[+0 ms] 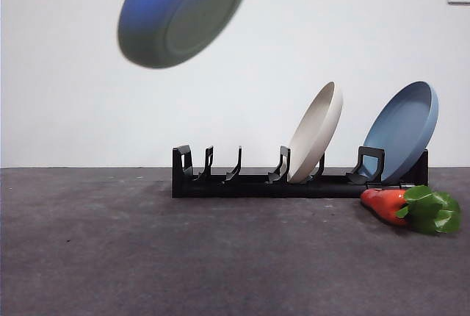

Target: Take the green plate from the plate rack,put the plate on the table,take the carrot from the table,put the carrot in the plate

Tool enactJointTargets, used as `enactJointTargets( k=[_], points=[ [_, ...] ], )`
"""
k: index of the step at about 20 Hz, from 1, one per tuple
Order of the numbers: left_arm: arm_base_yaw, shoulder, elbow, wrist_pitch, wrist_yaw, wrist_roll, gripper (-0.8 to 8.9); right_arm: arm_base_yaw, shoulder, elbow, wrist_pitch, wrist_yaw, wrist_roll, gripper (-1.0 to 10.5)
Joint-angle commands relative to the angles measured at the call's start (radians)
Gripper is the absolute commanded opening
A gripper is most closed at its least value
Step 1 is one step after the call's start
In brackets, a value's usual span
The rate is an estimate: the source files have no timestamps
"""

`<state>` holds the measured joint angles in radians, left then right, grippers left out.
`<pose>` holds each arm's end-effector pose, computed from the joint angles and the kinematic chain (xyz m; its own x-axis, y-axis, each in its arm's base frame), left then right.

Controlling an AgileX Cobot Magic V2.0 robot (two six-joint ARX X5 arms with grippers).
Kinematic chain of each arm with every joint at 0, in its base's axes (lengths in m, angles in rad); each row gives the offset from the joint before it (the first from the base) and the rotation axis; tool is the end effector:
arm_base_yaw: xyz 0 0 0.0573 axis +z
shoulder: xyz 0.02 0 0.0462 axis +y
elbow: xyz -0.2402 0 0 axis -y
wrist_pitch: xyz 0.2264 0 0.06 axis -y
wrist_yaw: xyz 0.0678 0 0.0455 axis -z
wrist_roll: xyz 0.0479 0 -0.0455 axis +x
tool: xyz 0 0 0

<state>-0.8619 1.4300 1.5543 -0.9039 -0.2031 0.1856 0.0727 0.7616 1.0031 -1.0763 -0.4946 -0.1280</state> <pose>0.1929 -0.2101 0.3483 0.6066 -0.3974 -0.6885 0.7234 0.6352 0.2706 0.1235 0.0318 0.3002 0.5548 0.5163 -0.6523 -0.4730 0.8408 0.2632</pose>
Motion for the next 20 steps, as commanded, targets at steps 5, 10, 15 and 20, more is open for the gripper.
enactJointTargets(
  k=[5, 10, 15, 20],
  points=[
    [-0.181, 0.038, -0.278, 0.112, -0.217, 0.068, -0.05, 0.003, -0.002, 0.002, 0.005, -0.002, 0.001, 6.3],
    [-0.232, 0.140, -0.469, 0.348, -0.297, 0.157, -0.06, 0.003, -0.002, 0.002, 0.004, -0.004, 0.008, 6.3],
    [-0.232, 0.306, -0.476, 0.448, -0.313, 0.201, -0.06, 0.003, -0.002, 0.002, -0.005, -0.004, 0.008, 6.3],
    [-0.232, 0.396, -0.476, 0.508, -0.315, 0.204, -0.07, 0.003, -0.002, 0.002, -0.008, -0.004, 0.008, 6.3]
  ],
)
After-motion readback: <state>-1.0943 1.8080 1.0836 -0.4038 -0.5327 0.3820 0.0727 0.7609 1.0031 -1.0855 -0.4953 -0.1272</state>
